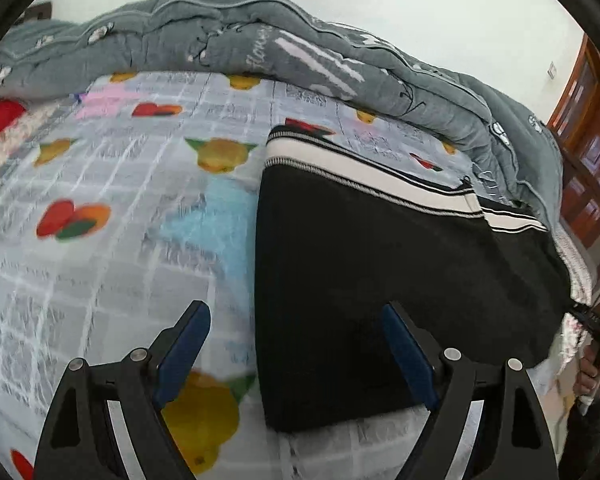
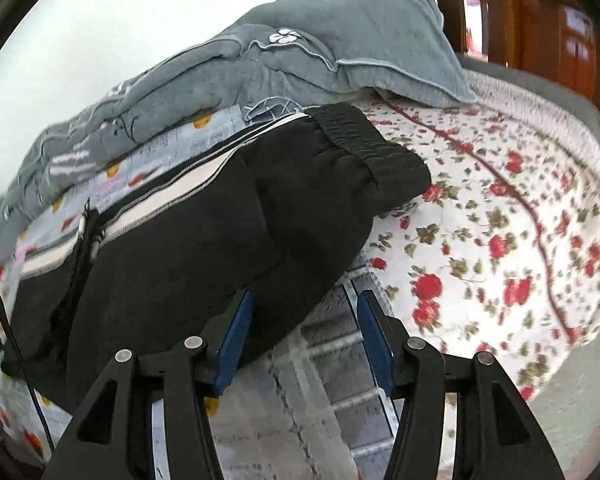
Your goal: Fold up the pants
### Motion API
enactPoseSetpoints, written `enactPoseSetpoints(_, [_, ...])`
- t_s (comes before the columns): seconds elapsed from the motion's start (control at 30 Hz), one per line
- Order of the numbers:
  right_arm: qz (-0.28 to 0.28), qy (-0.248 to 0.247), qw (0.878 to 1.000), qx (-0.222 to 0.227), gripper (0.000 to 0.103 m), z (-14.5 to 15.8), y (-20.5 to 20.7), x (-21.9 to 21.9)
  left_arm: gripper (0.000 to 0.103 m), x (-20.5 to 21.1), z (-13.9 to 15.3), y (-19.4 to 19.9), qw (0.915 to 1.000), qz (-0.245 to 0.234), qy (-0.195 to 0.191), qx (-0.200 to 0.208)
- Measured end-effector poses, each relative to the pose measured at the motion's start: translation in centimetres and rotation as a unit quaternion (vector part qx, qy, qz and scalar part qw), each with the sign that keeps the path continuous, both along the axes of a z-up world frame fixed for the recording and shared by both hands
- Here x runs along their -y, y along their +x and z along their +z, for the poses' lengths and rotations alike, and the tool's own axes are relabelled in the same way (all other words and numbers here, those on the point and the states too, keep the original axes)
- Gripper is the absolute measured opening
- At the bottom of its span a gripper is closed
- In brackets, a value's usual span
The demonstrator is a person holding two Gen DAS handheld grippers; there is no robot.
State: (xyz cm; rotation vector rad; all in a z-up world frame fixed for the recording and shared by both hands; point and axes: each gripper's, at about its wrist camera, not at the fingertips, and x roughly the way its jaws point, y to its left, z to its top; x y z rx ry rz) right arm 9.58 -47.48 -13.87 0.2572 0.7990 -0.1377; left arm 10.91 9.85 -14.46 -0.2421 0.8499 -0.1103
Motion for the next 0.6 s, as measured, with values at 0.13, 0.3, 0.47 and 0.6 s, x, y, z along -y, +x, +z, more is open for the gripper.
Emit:
enactPoseSetpoints(0.13, [-0.008, 0.054, 0.998, 0.011, 0.058, -0.9, 2.6, 1.4, 0.084, -0.6, -0.8, 2.3, 0.9993, -0.004, -0.031, -0.022])
enactPoseSetpoints(0.3, [-0.023, 0.121, 0.992, 0.007, 0.06, -1.7, 6.1, 2.7, 0.056, -1.8, -2.4, 5.8, 0.9975, -0.015, -0.05, -0.049])
enactPoseSetpoints(0.47, [-0.036, 0.106, 0.994, -0.004, 0.06, -2.1, 8.9, 2.4, 0.051, -1.7, -2.9, 8.8, 0.9944, -0.051, -0.073, -0.056])
enactPoseSetpoints(0.6, [-0.042, 0.058, 0.997, 0.014, 0.027, -0.6, 9.1, 2.2, 0.012, -1.1, -2.9, 10.2, 0.9946, -0.049, -0.072, -0.057])
